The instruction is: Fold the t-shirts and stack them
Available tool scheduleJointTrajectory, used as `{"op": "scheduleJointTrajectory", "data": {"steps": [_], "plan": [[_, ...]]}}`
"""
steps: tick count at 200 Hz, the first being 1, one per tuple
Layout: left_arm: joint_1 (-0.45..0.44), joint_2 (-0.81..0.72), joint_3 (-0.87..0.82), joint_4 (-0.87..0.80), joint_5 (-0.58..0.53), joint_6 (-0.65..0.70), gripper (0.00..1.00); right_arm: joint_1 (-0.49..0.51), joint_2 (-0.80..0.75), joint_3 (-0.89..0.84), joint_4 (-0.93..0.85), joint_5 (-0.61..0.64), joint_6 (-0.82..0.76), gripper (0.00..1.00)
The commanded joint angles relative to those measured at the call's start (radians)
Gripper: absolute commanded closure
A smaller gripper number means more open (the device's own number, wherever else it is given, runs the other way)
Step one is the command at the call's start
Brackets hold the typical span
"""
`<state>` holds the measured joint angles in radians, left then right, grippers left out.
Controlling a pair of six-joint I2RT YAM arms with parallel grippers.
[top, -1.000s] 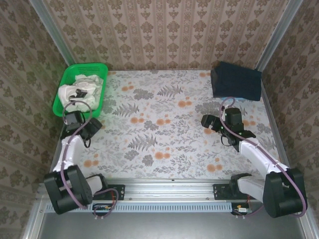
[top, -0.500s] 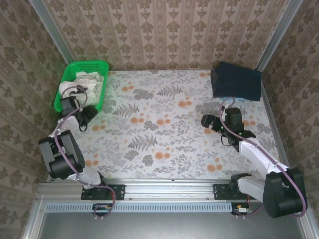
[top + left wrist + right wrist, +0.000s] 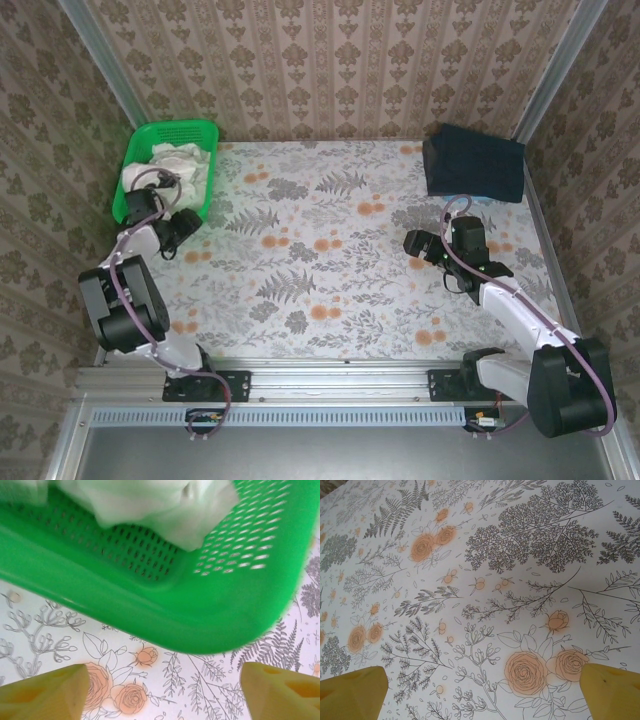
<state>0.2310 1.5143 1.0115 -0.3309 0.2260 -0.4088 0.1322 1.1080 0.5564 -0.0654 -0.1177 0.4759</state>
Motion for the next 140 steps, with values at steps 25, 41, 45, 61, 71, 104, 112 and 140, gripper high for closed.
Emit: {"op": "scheduleJointTrajectory", "data": {"steps": [25,41,45,61,71,104,112,140], "plan": [[-0.013,-0.113,0.124,-0.108,-0.216,0.056,0.00,0.006,0.001,0.016,0.002,-0.001,0.003,0.00],[-0.013,-0.060,0.196,-0.134,-0.284,0.067,0.00,0.006,0.008,0.016,0.006,-0.004,0.003,0.00],[-0.014,-0.040,0.215,-0.139,-0.302,0.070,0.00,0.007,0.011,0.016,0.008,-0.005,0.003,0.00],[-0.012,0.064,0.323,-0.169,-0.330,0.087,0.00,0.007,0.019,0.014,0.013,-0.013,0.006,0.00],[-0.012,0.138,0.408,-0.205,-0.304,0.091,0.00,0.007,0.022,0.014,0.013,-0.014,0.006,0.00],[-0.015,0.350,0.603,-0.217,-0.274,0.086,0.00,0.007,0.020,0.011,0.016,-0.024,0.009,0.00],[-0.013,0.398,0.648,-0.231,-0.271,0.081,0.00,0.007,0.017,0.012,0.011,-0.027,0.006,0.00],[-0.013,0.529,0.769,-0.279,-0.300,0.048,0.01,0.007,-0.002,0.010,0.000,-0.012,0.002,0.00]]}}
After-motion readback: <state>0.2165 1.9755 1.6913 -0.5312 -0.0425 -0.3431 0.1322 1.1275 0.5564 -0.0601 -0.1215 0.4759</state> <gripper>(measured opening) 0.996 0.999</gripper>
